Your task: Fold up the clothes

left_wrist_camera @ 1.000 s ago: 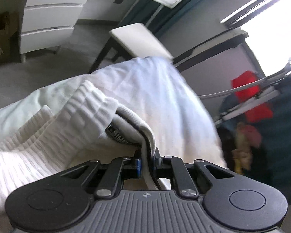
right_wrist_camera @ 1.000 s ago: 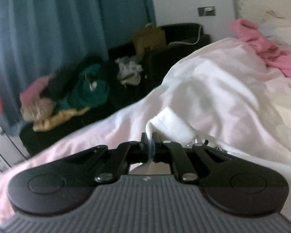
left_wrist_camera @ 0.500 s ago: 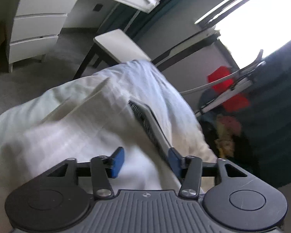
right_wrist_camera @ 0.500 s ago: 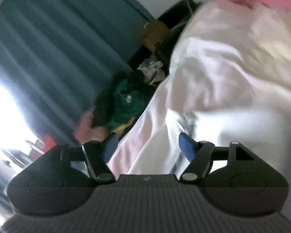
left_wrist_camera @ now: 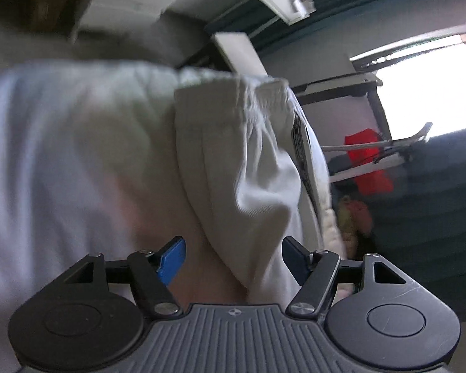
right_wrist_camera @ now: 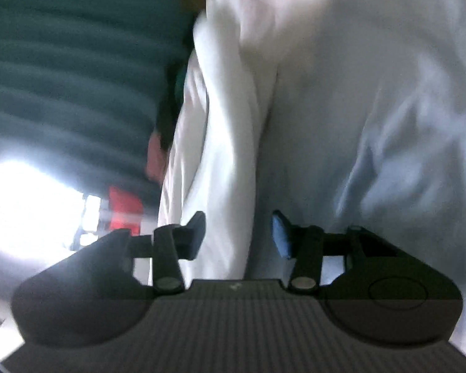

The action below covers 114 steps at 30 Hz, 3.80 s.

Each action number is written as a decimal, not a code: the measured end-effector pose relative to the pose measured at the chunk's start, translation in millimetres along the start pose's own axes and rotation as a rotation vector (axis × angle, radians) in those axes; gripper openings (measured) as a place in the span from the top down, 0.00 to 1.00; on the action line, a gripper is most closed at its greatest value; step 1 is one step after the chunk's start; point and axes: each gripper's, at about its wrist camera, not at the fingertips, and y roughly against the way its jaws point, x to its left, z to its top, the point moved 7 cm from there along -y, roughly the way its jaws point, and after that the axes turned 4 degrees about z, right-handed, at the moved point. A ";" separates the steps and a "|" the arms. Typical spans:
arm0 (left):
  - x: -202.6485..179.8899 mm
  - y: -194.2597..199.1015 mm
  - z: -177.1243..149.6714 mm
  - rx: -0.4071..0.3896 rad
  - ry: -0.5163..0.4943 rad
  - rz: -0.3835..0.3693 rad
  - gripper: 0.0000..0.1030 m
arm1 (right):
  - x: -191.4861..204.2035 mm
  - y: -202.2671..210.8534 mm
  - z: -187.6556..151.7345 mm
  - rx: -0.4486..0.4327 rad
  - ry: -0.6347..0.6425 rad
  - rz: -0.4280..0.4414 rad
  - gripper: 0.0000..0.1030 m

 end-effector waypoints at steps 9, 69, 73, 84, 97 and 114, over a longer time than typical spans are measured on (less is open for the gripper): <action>-10.2 -67.5 18.4 -0.107 0.002 -0.002 0.51 | 4.9 -56.5 11.3 -0.036 0.056 0.067 0.55; -91.2 176.1 -115.0 -0.220 -0.821 0.103 0.23 | -59.1 136.5 39.8 -0.250 -0.417 0.147 0.36; -127.7 126.4 -196.9 -0.140 -0.900 -0.012 0.23 | -59.3 140.4 39.1 -0.252 -0.413 0.121 0.36; -86.5 -2.4 -302.3 -0.045 -1.208 0.140 0.24 | -60.1 129.2 46.4 -0.221 -0.297 0.052 0.37; -66.3 -13.2 -315.0 -0.061 -1.285 0.216 0.20 | -19.1 112.6 35.8 -0.186 0.197 -0.266 0.79; -91.6 52.0 -212.4 -0.039 -0.783 -0.080 0.20 | 196.2 119.1 -222.9 -0.323 1.401 0.038 0.83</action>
